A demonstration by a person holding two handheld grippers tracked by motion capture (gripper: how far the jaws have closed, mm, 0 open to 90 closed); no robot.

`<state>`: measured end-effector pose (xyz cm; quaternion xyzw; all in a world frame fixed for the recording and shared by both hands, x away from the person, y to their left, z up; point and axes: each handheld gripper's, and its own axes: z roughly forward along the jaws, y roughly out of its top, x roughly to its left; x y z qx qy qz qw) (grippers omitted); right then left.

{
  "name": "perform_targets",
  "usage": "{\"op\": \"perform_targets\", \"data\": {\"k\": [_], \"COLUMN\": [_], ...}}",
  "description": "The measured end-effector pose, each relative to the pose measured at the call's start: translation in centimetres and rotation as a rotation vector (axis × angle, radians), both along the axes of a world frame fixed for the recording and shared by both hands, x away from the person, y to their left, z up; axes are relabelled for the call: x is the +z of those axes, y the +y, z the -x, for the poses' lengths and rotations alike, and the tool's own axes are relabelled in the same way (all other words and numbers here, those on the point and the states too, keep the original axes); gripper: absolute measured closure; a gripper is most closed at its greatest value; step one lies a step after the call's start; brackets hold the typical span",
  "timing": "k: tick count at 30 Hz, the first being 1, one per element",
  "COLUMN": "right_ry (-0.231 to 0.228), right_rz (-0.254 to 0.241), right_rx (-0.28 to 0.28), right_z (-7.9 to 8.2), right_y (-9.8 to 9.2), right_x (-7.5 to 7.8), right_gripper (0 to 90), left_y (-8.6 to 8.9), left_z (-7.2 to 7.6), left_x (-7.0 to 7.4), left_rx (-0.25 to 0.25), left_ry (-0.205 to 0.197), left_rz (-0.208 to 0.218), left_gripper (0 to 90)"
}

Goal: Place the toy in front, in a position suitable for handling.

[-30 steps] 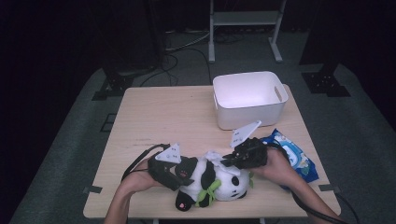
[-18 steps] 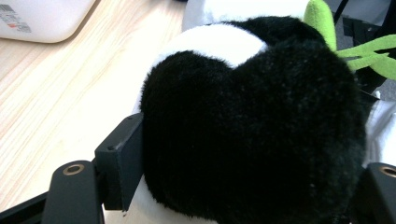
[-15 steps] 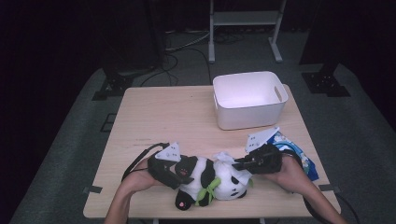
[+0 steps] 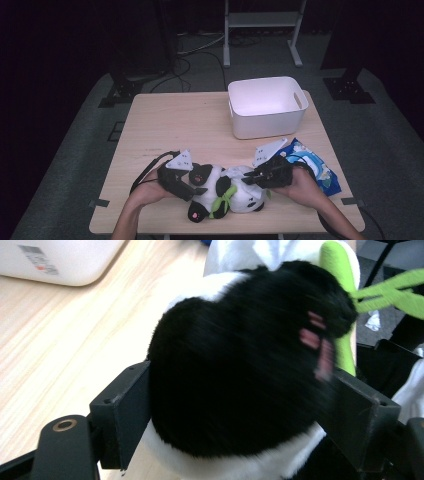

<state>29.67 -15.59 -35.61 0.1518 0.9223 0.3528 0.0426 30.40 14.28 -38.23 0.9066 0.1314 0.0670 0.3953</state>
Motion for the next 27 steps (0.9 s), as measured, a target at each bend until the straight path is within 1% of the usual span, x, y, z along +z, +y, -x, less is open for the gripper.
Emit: {"op": "perform_targets", "data": {"k": [6, 7, 9, 15, 16, 18, 19, 21, 24, 27], "right_ry": [0.013, 0.022, 0.024, 0.056, 0.063, 0.072, 0.072, 0.076, 0.074, 0.078], "right_rz": [-0.013, -0.017, -0.019, -0.037, -0.038, -0.035, -0.035, -0.036, -0.038, -0.043], "right_rx": [-0.044, -0.056, -0.059, -0.093, -0.095, -0.101, -0.101, -0.105, -0.111, -0.115], "right_z": [-1.5, -1.8, -2.0, -3.2, -3.3, -3.7, -3.7, -3.9, -4.2, -4.3], "right_y": [-0.1, -0.2, -0.2, -0.2, -0.1, 0.0, 0.0, 0.2, 0.3, 0.4], "right_x": [-0.8, -1.0, -1.1, -1.8, -1.9, -2.1, -2.1, -2.2, -2.5, -2.6], "right_gripper": [82.9, 83.0, 83.1, 83.4, 83.5, 83.6, 83.6, 83.7, 83.9, 84.1], "left_y": [0.5, 0.5, 0.6, 1.1, 1.2, 1.3, 1.4, 1.7, 1.9, 1.5], "left_z": [-0.1, -0.1, -0.1, -0.1, -0.1, -0.1, 0.0, 0.1, 0.5, 0.7], "left_x": [0.3, 0.3, 0.3, 0.6, 0.7, 0.8, 0.9, 1.3, 1.8, 2.0], "left_rx": [0.023, 0.025, 0.033, 0.047, 0.045, 0.051, 0.053, 0.054, 0.04, 0.02], "left_ry": [-0.012, -0.013, -0.013, -0.017, -0.021, -0.023, -0.027, -0.033, -0.04, -0.051], "left_rz": [0.006, 0.004, 0.008, 0.002, -0.004, 0.0, -0.007, -0.004, 0.024, 0.009], "left_gripper": [18.1, 18.1, 18.1, 18.1, 18.1, 18.2, 18.2, 18.2, 18.2, 18.2]}}
